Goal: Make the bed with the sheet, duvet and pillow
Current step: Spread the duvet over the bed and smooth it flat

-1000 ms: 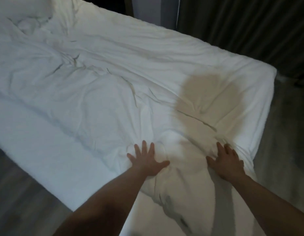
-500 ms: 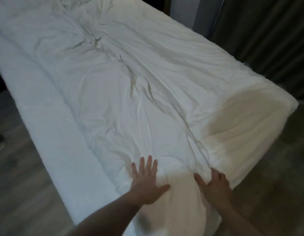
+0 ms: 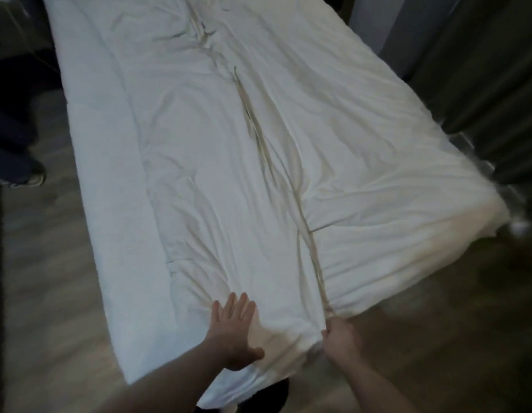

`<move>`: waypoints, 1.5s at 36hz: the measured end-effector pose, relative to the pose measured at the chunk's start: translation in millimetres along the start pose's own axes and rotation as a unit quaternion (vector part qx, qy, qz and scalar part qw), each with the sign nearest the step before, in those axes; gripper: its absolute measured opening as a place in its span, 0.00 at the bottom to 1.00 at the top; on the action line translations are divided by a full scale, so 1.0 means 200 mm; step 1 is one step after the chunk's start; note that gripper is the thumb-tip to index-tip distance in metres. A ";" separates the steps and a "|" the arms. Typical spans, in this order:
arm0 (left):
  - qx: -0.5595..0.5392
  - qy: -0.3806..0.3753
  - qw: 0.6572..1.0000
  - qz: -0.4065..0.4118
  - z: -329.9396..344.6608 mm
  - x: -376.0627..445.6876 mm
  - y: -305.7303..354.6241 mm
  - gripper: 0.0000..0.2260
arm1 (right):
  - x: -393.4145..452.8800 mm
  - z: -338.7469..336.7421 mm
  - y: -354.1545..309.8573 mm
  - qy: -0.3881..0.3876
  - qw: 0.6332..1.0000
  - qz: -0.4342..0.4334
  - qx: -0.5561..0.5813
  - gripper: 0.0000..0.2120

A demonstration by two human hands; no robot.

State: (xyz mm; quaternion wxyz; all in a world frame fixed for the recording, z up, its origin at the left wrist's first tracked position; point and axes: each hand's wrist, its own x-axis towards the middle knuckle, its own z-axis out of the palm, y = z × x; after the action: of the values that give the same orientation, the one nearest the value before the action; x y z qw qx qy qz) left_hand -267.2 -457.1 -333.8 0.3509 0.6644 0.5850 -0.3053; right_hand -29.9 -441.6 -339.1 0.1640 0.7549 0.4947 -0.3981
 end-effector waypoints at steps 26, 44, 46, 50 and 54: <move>-0.169 0.057 0.975 -0.134 -0.61 0.66 0.58 0.43 | 0.52 -0.90 0.03 0.013 0.991 -0.126 0.048 0.27; -0.203 0.116 0.960 -0.150 -0.55 0.65 1.51 0.41 | 1.00 -1.50 0.69 -0.057 0.966 -0.214 -0.136 0.35; -0.230 0.069 0.958 -0.154 -0.53 0.67 1.57 0.43 | 1.05 -1.51 0.74 -0.085 0.960 -0.211 -0.161 0.36; -0.256 -0.034 0.958 -0.126 -0.49 0.71 1.66 0.39 | 1.13 -1.55 0.83 -0.154 0.951 -0.185 -0.196 0.39; -0.331 -0.132 0.934 -0.036 -0.50 0.73 1.73 0.29 | 1.25 -1.61 0.95 -0.213 0.950 -0.145 -0.176 0.40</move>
State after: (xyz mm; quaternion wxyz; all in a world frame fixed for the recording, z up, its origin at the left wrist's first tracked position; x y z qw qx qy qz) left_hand 95.2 -316.2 -358.1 0.6139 0.4425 0.6249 -0.1920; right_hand 326.2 -166.5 -355.4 0.3363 0.5322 0.6144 -0.4756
